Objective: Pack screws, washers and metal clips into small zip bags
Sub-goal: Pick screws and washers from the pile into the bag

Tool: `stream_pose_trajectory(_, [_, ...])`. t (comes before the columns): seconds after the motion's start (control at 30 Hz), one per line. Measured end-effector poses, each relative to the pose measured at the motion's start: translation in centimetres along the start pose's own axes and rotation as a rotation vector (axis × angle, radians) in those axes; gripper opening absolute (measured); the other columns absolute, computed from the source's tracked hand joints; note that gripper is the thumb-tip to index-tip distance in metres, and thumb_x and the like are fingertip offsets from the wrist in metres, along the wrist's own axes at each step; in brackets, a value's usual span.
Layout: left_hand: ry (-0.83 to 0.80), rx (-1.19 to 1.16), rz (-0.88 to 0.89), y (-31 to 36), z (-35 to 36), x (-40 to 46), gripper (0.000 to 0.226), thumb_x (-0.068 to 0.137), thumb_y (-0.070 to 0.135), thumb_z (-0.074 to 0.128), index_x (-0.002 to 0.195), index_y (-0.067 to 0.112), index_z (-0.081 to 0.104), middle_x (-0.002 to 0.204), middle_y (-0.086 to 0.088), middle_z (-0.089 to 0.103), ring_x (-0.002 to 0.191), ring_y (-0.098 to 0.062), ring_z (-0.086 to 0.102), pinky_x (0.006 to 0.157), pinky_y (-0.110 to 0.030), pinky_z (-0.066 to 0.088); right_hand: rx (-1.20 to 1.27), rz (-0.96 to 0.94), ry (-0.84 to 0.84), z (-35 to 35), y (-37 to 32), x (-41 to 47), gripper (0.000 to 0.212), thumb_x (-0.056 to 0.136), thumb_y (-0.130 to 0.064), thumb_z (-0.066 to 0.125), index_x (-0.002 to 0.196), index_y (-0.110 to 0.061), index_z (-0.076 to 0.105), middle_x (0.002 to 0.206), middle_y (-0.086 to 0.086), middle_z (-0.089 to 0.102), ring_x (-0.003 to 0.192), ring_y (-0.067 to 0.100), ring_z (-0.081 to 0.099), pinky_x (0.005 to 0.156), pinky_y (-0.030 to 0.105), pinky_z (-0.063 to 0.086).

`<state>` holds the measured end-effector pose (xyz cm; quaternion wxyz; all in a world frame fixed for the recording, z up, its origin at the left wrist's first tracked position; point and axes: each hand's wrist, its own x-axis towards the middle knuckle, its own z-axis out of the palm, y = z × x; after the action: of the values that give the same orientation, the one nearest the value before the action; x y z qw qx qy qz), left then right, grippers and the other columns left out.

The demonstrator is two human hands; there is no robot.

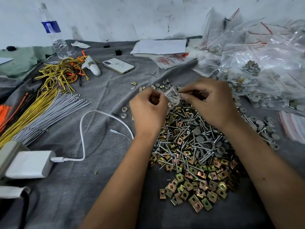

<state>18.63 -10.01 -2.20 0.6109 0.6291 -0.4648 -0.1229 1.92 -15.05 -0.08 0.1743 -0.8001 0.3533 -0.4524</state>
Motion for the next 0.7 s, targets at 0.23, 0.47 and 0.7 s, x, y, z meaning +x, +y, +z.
stream_pose_trajectory(0.23, [-0.071,0.045,0.113,-0.3,0.4,-0.2,0.015,0.083,0.007,0.069,0.068,0.010,0.068,0.057,0.000,0.063,0.055,-0.017,0.058,0.054,-0.036,0.048,0.026,-0.015,-0.104,0.8,0.0,-0.4,0.027,0.080,-0.009,0.085,0.104,-0.019,0.080,0.090,-0.009,0.076,0.078,0.008,0.071,0.070,0.038,0.061])
stream_pose_trajectory(0.47, [0.041,-0.072,-0.036,-0.3,-0.2,0.4,0.026,0.084,0.007,0.066,0.063,0.021,0.063,0.051,0.010,0.054,0.049,-0.005,0.046,0.050,-0.023,0.039,0.116,0.074,-0.185,-0.7,0.2,0.0,0.018,0.079,-0.022,0.086,0.093,-0.023,0.075,0.086,-0.011,0.074,0.079,0.006,0.071,0.072,0.024,0.059])
stream_pose_trajectory(0.7, [0.208,-0.471,-0.268,-0.8,-1.5,2.0,0.023,0.090,0.000,0.065,0.069,0.009,0.061,0.055,0.001,0.050,0.052,-0.017,0.044,0.053,-0.029,0.038,0.022,0.182,-0.866,-4.2,0.7,0.4,0.031,0.063,-0.054,0.087,0.091,-0.043,0.078,0.087,-0.013,0.072,0.077,0.007,0.068,0.064,0.025,0.052])
